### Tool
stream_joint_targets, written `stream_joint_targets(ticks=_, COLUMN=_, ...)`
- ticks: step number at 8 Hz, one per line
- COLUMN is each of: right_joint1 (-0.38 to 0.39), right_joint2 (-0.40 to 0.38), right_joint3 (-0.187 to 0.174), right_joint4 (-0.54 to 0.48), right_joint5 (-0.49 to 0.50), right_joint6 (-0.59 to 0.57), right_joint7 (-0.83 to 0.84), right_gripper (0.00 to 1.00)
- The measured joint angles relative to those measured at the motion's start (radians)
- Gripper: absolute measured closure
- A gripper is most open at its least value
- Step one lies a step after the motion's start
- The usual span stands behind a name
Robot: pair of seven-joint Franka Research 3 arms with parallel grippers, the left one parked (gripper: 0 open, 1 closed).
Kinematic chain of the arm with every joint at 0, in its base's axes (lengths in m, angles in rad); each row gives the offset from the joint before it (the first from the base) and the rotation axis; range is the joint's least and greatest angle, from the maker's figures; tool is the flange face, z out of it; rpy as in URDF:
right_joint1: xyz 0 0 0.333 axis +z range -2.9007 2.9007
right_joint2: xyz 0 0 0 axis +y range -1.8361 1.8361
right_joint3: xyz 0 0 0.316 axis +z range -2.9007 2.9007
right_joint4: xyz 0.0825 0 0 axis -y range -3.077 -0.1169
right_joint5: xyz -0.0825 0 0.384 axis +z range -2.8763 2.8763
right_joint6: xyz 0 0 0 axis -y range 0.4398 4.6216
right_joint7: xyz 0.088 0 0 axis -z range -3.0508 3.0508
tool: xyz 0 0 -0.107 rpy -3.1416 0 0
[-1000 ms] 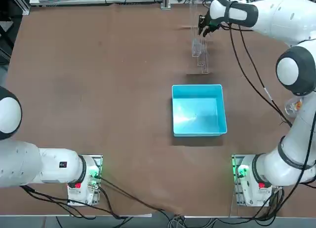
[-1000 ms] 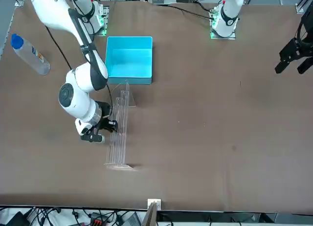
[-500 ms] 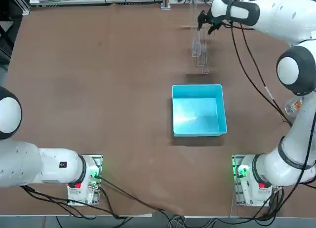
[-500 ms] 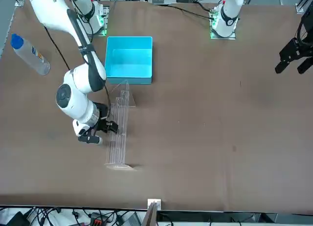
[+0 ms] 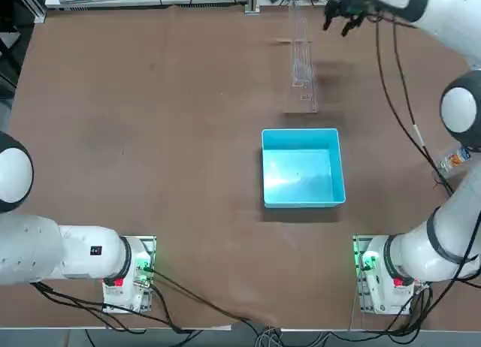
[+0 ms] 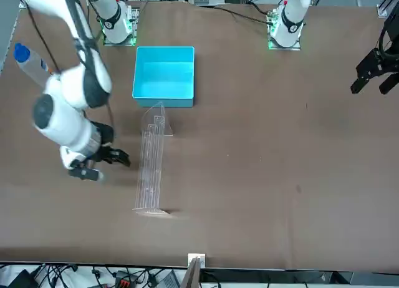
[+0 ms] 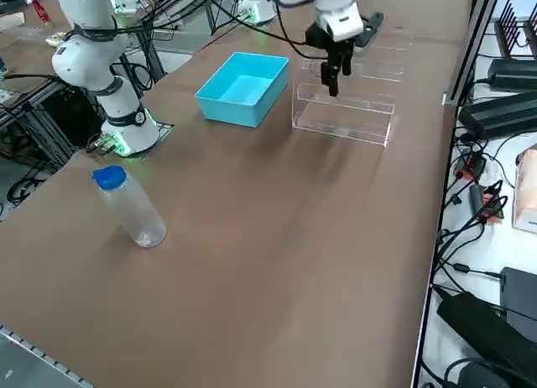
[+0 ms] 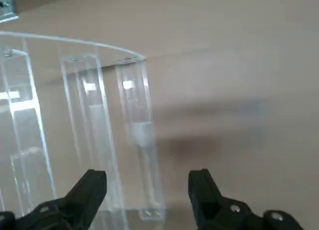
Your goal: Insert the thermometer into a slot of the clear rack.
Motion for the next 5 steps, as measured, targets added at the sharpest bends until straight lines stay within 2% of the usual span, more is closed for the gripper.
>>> stream_joint_targets(ticks=3, right_joint1=-0.121, right_joint2=-0.159, right_joint3=-0.009, right_joint4=0.006, right_joint5=-0.015, right_joint6=-0.183, right_joint7=-0.138, right_gripper=0.0)
stream_joint_targets(ticks=5, right_joint1=-0.166, right_joint2=-0.255, right_joint3=-0.01, right_joint4=0.006, right_joint5=-0.094, right_joint6=-0.269, right_joint7=-0.189, right_gripper=0.0)
